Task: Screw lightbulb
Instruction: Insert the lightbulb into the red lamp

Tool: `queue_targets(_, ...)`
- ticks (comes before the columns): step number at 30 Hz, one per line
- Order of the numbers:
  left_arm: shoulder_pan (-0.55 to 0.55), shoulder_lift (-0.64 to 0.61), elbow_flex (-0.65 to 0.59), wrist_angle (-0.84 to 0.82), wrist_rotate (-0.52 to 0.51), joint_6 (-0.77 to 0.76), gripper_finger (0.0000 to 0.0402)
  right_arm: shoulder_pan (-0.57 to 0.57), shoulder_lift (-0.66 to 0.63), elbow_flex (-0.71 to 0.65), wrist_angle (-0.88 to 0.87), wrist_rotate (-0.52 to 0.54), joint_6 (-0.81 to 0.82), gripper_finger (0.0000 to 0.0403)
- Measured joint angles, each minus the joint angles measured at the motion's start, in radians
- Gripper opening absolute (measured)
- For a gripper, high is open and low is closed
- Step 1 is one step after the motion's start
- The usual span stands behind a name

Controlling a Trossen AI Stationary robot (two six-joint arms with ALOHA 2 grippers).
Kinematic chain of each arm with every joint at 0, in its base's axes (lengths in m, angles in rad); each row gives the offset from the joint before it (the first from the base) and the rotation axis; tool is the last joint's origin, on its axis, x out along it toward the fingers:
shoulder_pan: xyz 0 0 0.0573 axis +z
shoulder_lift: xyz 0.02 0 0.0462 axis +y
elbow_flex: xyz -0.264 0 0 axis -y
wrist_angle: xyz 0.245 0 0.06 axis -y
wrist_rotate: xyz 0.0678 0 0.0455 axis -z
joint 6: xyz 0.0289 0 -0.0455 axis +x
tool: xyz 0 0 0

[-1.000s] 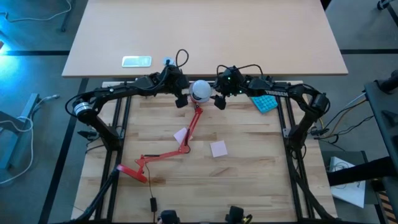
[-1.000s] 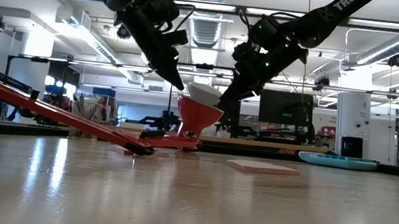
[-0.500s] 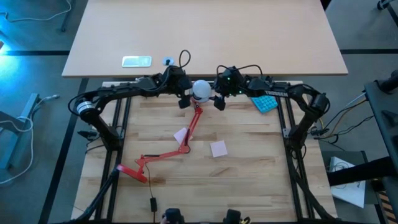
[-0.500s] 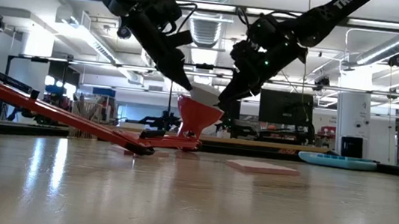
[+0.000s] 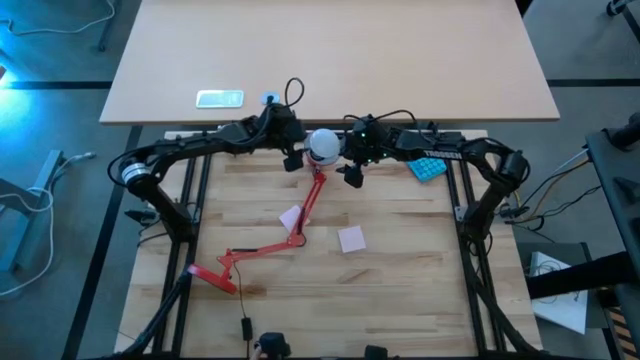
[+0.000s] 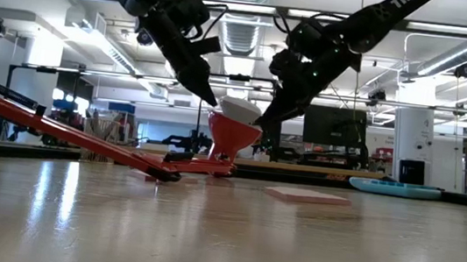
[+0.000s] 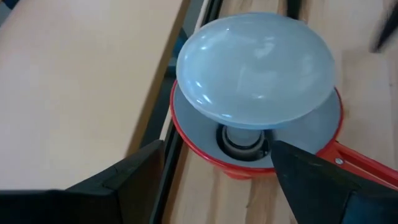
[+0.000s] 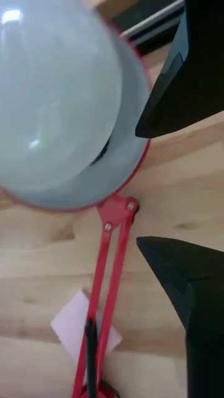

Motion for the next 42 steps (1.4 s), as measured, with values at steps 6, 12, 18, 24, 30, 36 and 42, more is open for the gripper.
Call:
queue_targets(6,-0.003,-0.010,0.000,-0.021,0.022,-0.005,0.0286,-0.043,0.000,0.000,0.023,0.091,-0.032,0.0261)
queue_targets(12,0.000,-0.010,0.000,0.018,0.044,-0.005,0.0286,-0.049,0.002,0.000,0.119,0.081,-0.030,0.0271)
queue_targets(18,0.021,-0.010,0.000,0.063,0.037,0.005,0.0286,-0.025,0.004,0.000,0.079,0.043,-0.031,0.0272)
queue_targets(24,0.033,-0.011,0.000,0.061,0.026,0.008,0.0286,0.021,0.002,0.000,0.055,0.026,-0.033,0.0259)
queue_targets(30,0.032,-0.011,0.000,0.008,0.008,0.008,0.0286,0.015,-0.015,0.000,-0.037,0.064,-0.047,0.0260)
queue_targets(36,0.030,-0.012,0.000,-0.033,0.042,0.006,0.0286,-0.027,-0.019,0.000,-0.021,0.114,-0.067,0.0273)
queue_targets(42,0.028,-0.012,0.000,-0.018,0.099,-0.008,0.0286,-0.029,-0.019,0.000,0.037,0.069,-0.073,0.0276)
